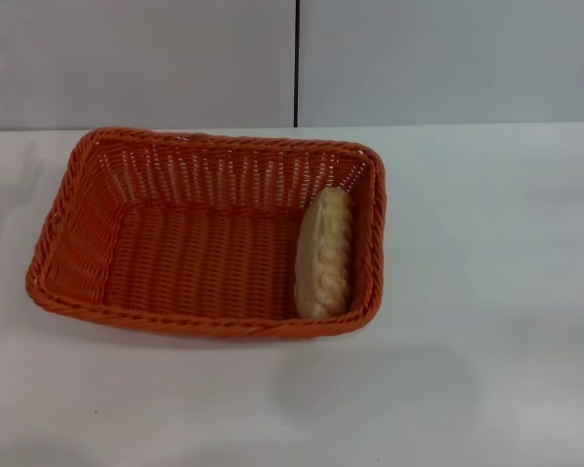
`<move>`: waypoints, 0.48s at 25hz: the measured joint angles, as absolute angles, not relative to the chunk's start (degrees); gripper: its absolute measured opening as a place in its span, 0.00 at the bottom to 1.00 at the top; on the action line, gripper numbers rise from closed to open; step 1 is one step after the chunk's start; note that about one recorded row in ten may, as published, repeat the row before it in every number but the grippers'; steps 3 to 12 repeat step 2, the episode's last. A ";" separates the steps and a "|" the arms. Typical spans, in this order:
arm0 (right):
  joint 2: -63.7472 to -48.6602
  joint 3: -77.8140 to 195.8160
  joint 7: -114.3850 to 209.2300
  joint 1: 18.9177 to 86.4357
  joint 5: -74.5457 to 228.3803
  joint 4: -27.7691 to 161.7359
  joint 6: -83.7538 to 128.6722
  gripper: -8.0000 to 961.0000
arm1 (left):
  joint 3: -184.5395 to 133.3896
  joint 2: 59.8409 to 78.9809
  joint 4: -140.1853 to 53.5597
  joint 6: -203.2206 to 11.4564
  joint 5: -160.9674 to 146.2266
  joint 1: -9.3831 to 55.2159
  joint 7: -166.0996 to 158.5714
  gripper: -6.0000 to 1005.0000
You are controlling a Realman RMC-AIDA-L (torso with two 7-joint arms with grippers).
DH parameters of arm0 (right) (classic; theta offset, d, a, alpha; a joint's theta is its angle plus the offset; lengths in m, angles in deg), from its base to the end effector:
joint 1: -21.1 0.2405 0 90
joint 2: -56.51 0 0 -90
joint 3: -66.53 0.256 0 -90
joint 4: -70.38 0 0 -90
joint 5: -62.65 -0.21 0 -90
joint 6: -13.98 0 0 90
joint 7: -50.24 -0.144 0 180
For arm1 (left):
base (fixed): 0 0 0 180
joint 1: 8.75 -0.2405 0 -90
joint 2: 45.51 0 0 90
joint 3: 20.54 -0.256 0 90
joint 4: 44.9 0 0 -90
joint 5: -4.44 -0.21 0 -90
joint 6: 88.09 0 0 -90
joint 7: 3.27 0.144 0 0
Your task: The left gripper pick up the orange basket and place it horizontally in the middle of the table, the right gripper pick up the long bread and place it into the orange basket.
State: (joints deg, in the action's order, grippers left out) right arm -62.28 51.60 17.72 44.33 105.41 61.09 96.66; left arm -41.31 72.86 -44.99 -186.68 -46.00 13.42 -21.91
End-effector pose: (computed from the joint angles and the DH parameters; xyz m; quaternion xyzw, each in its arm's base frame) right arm 0.3718 0.3009 0.1138 -0.4586 0.2338 0.4617 0.7224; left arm -0.3315 0.2805 0.0693 -0.5562 -0.1233 -0.4524 0.6862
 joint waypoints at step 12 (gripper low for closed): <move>-62.27 51.64 17.75 44.43 105.00 61.10 96.51 0.56 | -41.11 72.84 -44.71 -186.11 -46.01 13.67 -21.49 0.76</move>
